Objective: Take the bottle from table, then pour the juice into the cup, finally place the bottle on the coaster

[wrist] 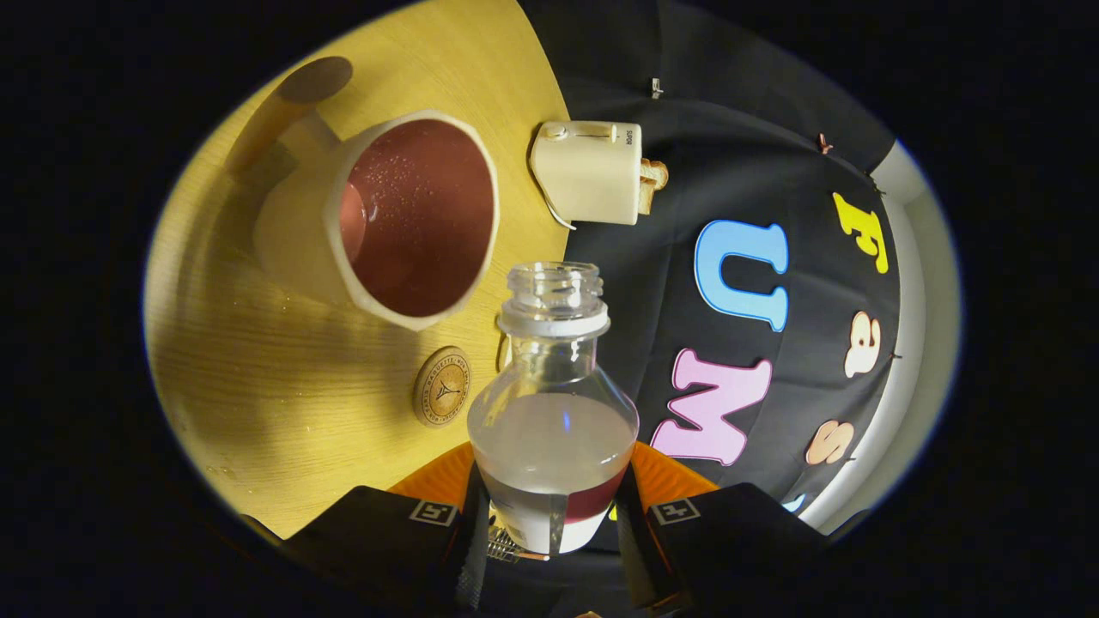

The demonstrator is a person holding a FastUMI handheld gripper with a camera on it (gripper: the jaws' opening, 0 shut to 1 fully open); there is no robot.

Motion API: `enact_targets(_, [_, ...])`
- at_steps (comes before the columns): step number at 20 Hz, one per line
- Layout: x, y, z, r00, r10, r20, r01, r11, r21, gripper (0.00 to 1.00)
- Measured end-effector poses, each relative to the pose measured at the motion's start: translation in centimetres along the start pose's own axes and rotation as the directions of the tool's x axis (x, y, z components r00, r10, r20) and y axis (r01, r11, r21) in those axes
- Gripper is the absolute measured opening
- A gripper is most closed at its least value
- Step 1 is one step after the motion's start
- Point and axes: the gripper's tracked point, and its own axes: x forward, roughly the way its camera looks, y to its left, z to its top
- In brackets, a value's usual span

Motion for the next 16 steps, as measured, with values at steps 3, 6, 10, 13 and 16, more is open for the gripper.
enact_targets(3, [0.1,0.0,0.1,1.000,-0.004,0.023,0.005,0.999,-0.043,0.66])
enact_targets(6, [0.3,-0.1,0.5,0.999,-0.005,0.042,0.008,0.996,-0.085,0.66])
enact_targets(10, [0.3,-0.2,1.1,0.997,-0.010,0.071,0.020,0.990,-0.138,0.66])
enact_targets(13, [0.2,-0.5,1.4,0.996,-0.015,0.087,0.030,0.986,-0.166,0.66])
enact_targets(16, [0.4,-0.8,1.5,0.994,-0.018,0.107,0.041,0.977,-0.209,0.66])
